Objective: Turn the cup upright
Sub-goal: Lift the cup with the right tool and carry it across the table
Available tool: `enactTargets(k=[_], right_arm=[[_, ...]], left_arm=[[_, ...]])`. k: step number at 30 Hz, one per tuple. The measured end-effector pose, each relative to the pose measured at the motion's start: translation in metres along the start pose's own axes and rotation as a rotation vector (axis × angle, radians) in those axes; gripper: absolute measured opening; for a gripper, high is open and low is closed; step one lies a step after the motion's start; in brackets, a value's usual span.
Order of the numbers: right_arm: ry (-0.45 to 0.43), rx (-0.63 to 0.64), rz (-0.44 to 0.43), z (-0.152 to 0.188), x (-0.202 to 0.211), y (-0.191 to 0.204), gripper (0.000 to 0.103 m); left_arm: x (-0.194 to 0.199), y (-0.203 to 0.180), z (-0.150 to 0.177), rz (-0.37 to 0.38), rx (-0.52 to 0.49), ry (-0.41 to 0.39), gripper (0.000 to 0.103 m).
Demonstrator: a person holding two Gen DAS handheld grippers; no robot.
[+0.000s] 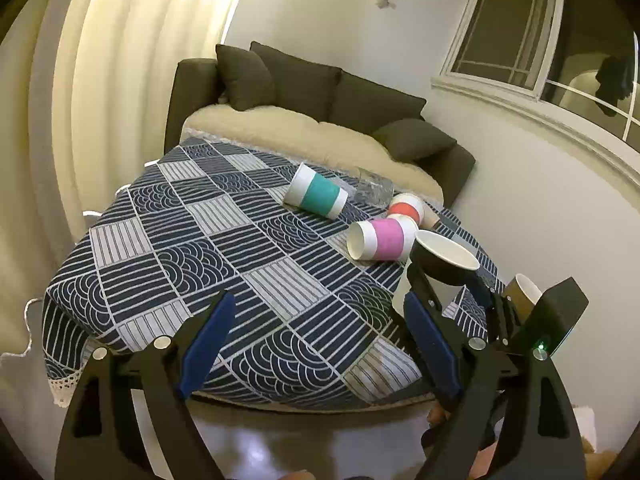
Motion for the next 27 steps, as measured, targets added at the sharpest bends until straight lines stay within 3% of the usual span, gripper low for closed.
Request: enactTargets(k=[11,13,27], right_arm=[[-0.007,-0.003,0.001,0.015,-0.007,-0.002,0.069],[0.008,-0.002,-0.003,0.017,-0.009,-0.001,0.069],[0.052,0.005,-0.015,0.034,-0.009,0.003,0.069]], left_arm=[[-0.01,-0.001,0.002,-0.02,-0.012,0.012,0.086],[-0.011,-0.002,0.002,-0.016,-0.01,0.018,0.09],[-0.01,0.001,0.0,-0.012,0.005,0.006,0.09]])
Point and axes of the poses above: each gripper's, at about its wrist camera, not at the fingertips, and x roughly against the way its jaws point, y to its left, z to its underside, the point moved 10 cm from there along -x, roughly the way its jaws point, and after that the axes turned 11 degrees about -z, right-handed, at the moved point
